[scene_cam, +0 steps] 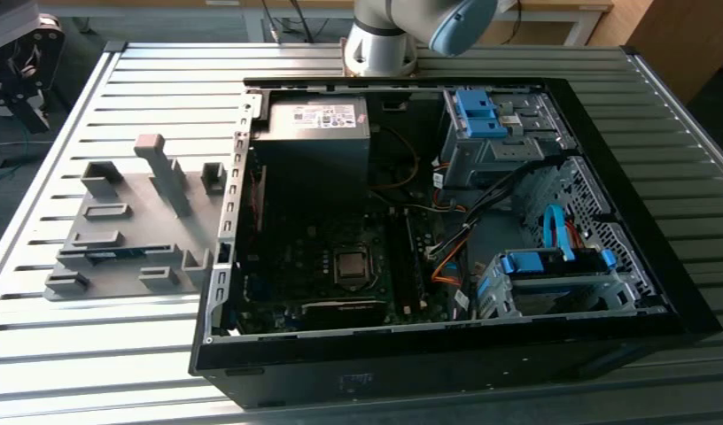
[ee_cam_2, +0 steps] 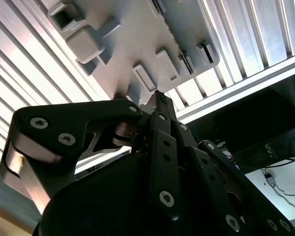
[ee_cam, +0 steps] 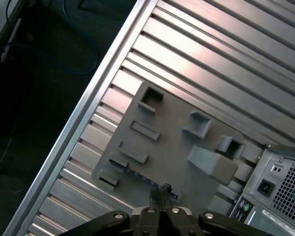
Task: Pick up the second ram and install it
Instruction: 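Pick up the second ram and move it above second insertion slot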
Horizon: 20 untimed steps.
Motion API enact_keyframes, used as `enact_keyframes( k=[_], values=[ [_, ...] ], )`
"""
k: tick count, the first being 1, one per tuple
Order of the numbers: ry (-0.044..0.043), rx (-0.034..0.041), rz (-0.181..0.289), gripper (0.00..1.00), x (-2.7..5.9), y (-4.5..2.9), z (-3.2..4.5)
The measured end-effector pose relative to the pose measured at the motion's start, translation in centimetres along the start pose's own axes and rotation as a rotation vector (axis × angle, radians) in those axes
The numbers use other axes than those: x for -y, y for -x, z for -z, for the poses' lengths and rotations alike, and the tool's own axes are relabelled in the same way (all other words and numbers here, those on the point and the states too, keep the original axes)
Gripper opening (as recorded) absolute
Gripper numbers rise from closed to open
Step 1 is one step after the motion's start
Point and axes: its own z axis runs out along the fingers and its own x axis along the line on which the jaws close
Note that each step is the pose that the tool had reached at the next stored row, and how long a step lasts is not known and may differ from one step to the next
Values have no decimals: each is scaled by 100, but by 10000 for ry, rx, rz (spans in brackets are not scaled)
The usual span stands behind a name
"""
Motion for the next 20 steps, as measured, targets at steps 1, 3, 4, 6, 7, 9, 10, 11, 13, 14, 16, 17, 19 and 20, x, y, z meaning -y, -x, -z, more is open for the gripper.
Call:
enact_keyframes(
  k=[1,3,4,6,7,9,10,11,13,14,16,17,19,20],
  values=[
    [0,-2,39,11,0,0,0],
    [0,-6,122,11,0,-1,0],
    [0,-8,168,11,0,-1,0],
    [0,-12,248,11,0,-1,0],
    [0,-13,290,11,0,-1,1],
    [0,-16,369,11,1,-2,0],
    [1,-17,411,11,1,-3,0],
    [1,-19,453,11,1,-3,0],
    [1,-23,534,11,1,-3,0],
    [1,-24,574,11,1,-4,0],
    [1,-28,652,11,1,-5,0],
    [1,-29,689,11,1,-5,0],
    [2,-33,767,11,2,-6,0],
    [1,-35,805,11,2,-7,0]
  ],
)
